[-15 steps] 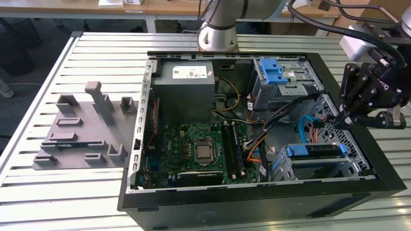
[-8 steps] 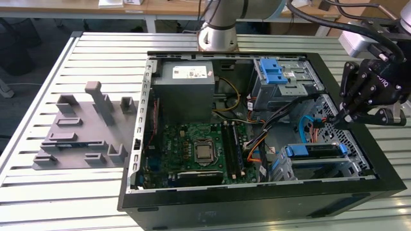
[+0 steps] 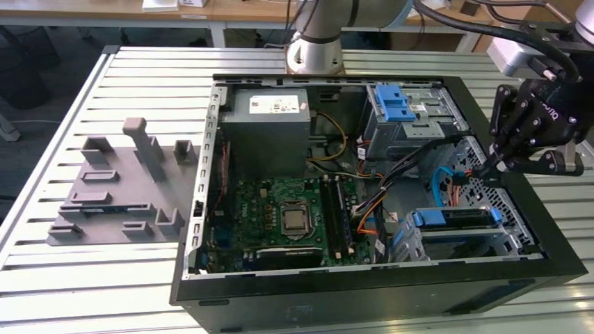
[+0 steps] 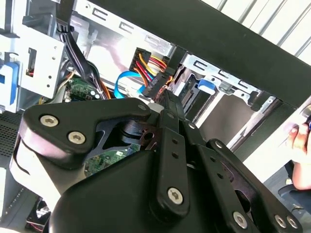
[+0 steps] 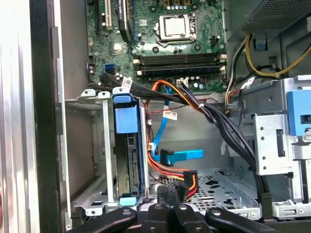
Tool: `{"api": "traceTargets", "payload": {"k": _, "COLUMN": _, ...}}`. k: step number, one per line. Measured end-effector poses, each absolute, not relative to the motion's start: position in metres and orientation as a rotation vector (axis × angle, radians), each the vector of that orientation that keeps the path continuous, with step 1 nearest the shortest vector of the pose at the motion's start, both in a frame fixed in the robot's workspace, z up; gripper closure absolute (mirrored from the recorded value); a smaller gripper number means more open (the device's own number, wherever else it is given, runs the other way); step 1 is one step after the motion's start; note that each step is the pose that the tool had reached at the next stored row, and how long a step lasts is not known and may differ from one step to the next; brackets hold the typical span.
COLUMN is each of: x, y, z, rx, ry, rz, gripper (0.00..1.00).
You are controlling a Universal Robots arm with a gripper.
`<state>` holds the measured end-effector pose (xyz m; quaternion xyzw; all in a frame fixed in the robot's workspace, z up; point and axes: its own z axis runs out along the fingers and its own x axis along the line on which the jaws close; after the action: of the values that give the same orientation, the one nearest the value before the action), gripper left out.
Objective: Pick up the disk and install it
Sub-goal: 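Insert the first disk wire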
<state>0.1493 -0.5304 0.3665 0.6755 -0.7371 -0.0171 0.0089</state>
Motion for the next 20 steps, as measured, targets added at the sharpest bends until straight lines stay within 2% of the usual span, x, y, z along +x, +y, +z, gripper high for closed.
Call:
{"api": "traceTargets", "payload": {"k": 8, "x": 0.149, "y": -0.524, "z": 0.367, "rx": 2.07, "ry": -2.333, "rz": -0.044, "gripper": 0.89}}
{"api": "traceTargets", "payload": {"k": 15, "x": 0.149, "y": -0.514, "z": 0.366, "rx": 2.035, "ry": -2.299, "rz": 0.036, "gripper": 0.89}}
{"api": "traceTargets", "payload": {"k": 16, "x": 0.149, "y": -0.514, "z": 0.366, "rx": 2.032, "ry": -2.296, "rz": 0.043, "gripper": 0.83}}
{"api": "traceTargets", "payload": {"k": 17, "x": 0.149, "y": -0.513, "z": 0.366, "rx": 2.03, "ry": -2.294, "rz": 0.047, "gripper": 0.83}}
{"api": "traceTargets", "payload": {"k": 19, "x": 0.149, "y": -0.512, "z": 0.366, "rx": 2.021, "ry": -2.284, "rz": 0.065, "gripper": 0.71}}
{"api": "traceTargets", "payload": {"k": 20, "x": 0.15, "y": -0.51, "z": 0.366, "rx": 2.015, "ry": -2.279, "rz": 0.074, "gripper": 0.71}}
